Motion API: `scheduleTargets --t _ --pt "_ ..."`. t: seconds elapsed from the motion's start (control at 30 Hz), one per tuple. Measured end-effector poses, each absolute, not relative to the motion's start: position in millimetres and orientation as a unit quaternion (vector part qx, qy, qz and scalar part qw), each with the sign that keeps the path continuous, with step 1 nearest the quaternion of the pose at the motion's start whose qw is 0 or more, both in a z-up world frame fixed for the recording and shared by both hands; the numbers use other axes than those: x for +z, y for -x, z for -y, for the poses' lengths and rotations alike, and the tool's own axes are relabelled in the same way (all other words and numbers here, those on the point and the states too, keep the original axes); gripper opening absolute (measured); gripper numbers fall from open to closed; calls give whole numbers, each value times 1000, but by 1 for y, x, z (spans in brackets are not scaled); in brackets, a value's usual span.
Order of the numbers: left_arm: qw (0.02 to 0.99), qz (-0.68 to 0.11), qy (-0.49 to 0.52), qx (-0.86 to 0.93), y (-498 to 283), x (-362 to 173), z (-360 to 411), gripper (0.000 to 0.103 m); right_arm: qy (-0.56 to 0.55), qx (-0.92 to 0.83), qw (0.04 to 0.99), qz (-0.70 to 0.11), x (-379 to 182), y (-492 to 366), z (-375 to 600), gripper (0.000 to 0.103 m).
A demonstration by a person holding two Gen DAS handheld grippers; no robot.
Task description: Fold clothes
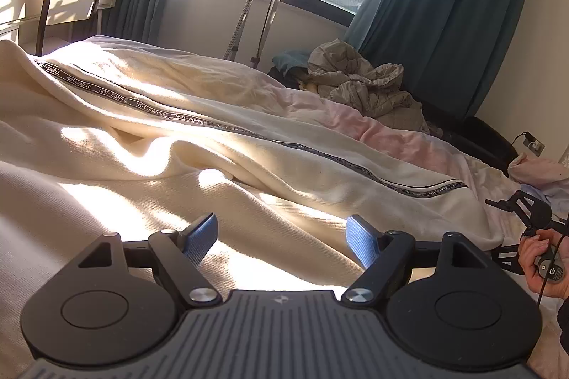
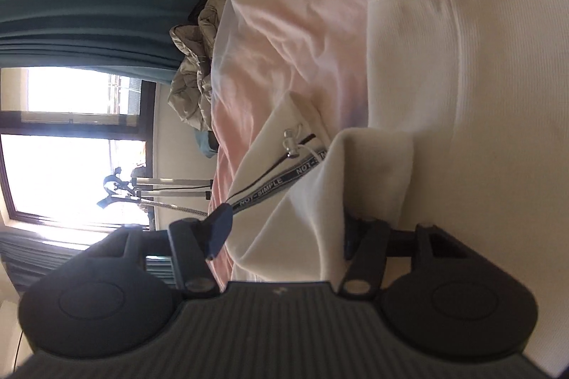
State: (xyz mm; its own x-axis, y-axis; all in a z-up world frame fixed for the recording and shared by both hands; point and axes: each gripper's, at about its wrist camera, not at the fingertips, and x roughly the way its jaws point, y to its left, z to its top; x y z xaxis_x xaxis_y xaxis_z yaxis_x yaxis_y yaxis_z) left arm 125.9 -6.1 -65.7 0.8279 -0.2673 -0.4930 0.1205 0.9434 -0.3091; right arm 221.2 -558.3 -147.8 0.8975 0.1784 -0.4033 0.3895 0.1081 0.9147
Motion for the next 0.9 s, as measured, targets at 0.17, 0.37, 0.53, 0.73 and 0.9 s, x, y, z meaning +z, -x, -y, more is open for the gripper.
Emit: scheduleTargets --t 0.17,0.37,0.53,0.73,0.9 --pt "946 -277 137 -102 -127 -67 5 82 -678 -118 693 -213 -151 -233 570 60" --pt "946 -276 137 -101 -124 -67 1 82 -603 -162 746 -233 -130 -271 572 7" --pt "946 -275 134 -104 -126 -68 3 82 -478 -82 865 -132 -51 -287 572 5" --pt "944 -276 139 -112 -124 -67 5 82 -359 10 933 -4 -22 -242 570 4" --pt "944 -275 138 -117 -121 -65 5 82 -470 -93 870 -116 -109 -219 598 4"
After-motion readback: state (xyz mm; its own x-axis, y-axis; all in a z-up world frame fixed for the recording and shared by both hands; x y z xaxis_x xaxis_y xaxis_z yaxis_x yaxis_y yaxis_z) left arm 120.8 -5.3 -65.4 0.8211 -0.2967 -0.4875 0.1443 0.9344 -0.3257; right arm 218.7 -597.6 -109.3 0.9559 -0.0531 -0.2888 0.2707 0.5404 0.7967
